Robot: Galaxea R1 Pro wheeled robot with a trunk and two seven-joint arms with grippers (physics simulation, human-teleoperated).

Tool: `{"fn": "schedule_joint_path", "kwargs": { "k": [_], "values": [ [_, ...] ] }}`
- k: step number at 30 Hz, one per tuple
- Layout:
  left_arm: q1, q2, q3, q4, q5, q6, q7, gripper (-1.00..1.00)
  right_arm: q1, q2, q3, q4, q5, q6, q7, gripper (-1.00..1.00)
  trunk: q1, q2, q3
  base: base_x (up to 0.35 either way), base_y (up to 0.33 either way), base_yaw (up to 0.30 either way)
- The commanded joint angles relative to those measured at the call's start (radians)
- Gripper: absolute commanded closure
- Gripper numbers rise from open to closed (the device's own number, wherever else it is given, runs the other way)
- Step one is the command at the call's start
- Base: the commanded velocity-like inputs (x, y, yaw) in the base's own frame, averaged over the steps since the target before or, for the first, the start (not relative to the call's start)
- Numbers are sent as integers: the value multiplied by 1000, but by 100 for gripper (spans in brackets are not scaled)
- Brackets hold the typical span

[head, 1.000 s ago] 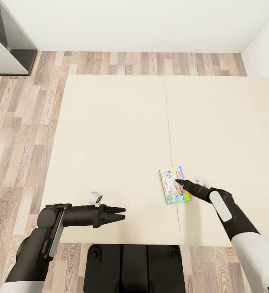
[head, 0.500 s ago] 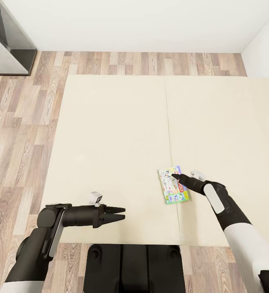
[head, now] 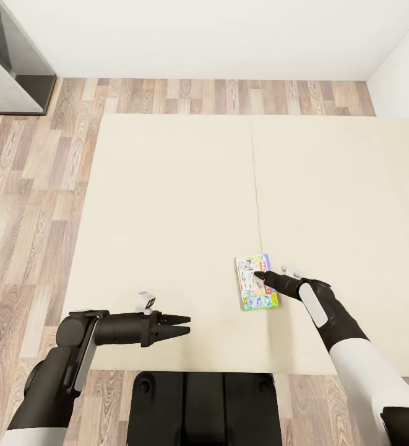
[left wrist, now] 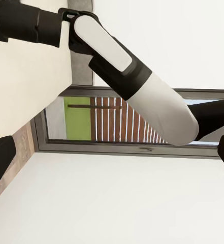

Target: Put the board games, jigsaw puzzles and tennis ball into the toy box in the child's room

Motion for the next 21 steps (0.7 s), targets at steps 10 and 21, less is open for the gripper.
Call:
{"fn": "schedule_joint_path", "kwargs": {
  "k": [10, 21],
  "values": [
    [0, 0, 0, 0, -1, 11, -4, -100, 1, 0, 0, 2, 0, 7, 5, -100, 1, -1, -1, 0, 0, 0],
    [0, 0, 0, 0, -1, 11, -4, -100, 1, 1, 0, 2, -1, 6, 10, -100, 1, -1, -1, 0, 0, 0]
  ]
}}
